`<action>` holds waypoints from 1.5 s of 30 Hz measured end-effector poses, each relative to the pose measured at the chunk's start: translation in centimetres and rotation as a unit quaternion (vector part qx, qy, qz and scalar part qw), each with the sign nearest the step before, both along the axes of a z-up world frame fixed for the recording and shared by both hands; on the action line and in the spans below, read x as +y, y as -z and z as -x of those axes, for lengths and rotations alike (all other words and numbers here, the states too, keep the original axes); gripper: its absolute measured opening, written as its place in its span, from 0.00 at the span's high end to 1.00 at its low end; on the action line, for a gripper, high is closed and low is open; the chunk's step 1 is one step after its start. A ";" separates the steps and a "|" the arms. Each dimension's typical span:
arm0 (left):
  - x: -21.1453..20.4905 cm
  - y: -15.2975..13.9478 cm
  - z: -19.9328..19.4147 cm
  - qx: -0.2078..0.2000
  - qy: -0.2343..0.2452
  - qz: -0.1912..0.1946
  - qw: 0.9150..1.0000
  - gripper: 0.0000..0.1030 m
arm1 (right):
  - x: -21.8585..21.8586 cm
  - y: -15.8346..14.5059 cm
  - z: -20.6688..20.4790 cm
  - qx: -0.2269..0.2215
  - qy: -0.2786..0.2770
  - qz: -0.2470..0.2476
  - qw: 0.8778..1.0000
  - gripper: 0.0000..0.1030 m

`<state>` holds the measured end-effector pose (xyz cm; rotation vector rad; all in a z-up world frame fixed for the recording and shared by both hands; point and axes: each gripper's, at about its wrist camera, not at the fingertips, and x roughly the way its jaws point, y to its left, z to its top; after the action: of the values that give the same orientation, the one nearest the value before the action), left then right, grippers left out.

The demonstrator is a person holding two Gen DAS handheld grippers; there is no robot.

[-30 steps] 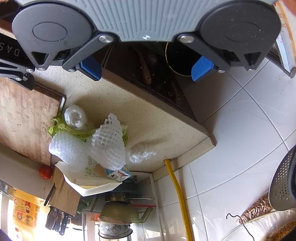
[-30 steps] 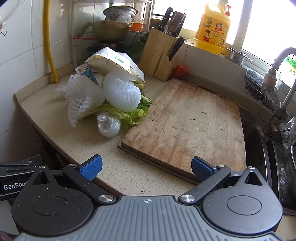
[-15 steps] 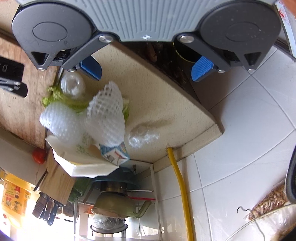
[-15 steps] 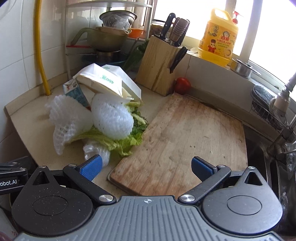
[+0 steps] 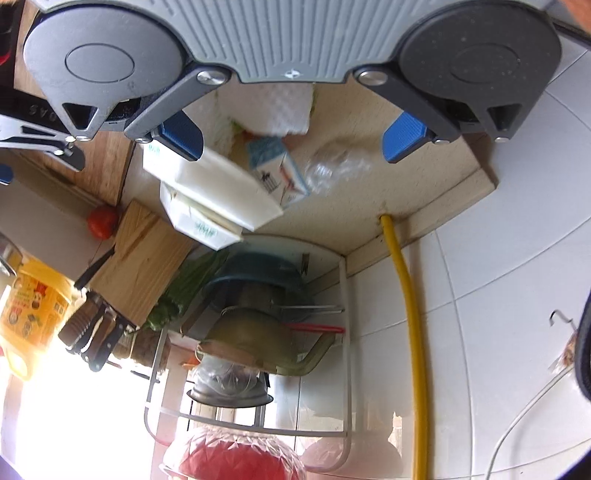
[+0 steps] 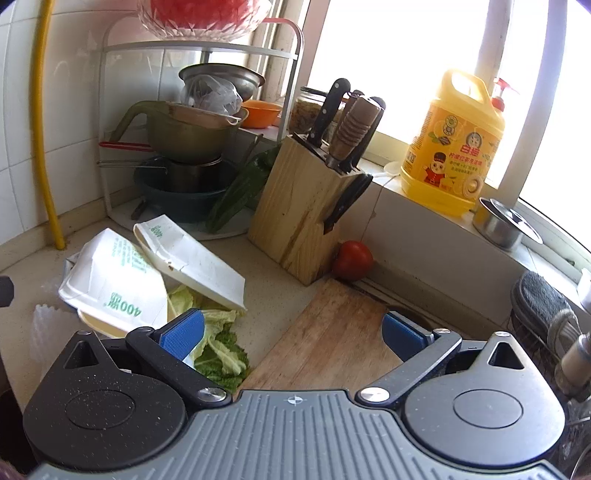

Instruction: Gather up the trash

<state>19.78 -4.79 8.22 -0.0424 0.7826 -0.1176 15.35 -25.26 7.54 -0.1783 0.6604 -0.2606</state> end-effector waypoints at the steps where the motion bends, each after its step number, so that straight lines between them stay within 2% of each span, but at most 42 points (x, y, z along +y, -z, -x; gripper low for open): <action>1: -0.2 -0.3 -0.5 0.000 0.000 0.007 1.000 0.01 | -0.3 -0.1 -0.7 -0.001 -0.006 0.004 1.000 0.00; 6: -1.5 -1.5 -3.1 0.019 0.013 0.050 0.998 0.01 | -0.8 -0.8 -4.1 -0.005 -0.043 0.017 0.999 0.00; 9: -2.8 -1.2 -4.7 0.039 0.024 0.051 0.998 0.01 | -1.1 -0.7 -5.7 -0.003 -0.060 0.021 0.998 0.00; 13: -4.0 0.3 -7.0 0.076 0.025 0.051 0.995 0.01 | -1.4 -0.2 -7.3 0.003 -0.088 0.033 0.996 0.00; 17: -4.6 1.9 -8.6 0.124 0.027 0.071 0.989 0.02 | -1.9 1.0 -7.9 0.010 -0.113 0.053 0.992 0.00; 22: -5.0 3.2 -9.8 0.159 0.027 0.099 0.982 0.05 | -1.7 3.2 -8.3 0.006 -0.161 0.102 0.982 0.00; 26: -5.3 3.9 -10.2 0.164 0.030 0.085 0.982 0.13 | -1.5 4.8 -9.2 -0.006 -0.194 0.140 0.971 0.00; 28: -5.2 4.1 -10.5 0.170 0.033 0.096 0.980 0.20 | -1.5 5.4 -9.9 -0.009 -0.206 0.152 0.967 0.00; 30: -4.9 4.2 -10.7 0.169 0.031 0.108 0.979 0.21 | -1.5 5.7 -10.6 -0.018 -0.214 0.158 0.964 0.00; 35: -4.8 4.2 -10.8 0.162 0.031 0.106 0.981 0.24 | -1.4 6.0 -11.4 -0.060 -0.231 0.188 0.953 0.00; 38: -4.3 4.2 -10.8 0.161 0.034 0.109 0.980 0.24 | -1.2 6.7 -11.9 -0.048 -0.270 0.193 0.942 0.00; 41: -3.7 4.3 -10.7 0.160 0.034 0.116 0.980 0.24 | -1.1 7.0 -11.1 -0.056 -0.304 0.206 0.928 0.00; 45: -3.4 4.4 -10.7 0.157 0.036 0.123 0.979 0.24 | -1.3 6.6 -10.0 -0.055 -0.331 0.210 0.918 0.00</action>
<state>30.44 -8.19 3.81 -0.2725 1.0821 -0.2800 25.37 -26.59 0.96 -0.7789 0.3931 0.2470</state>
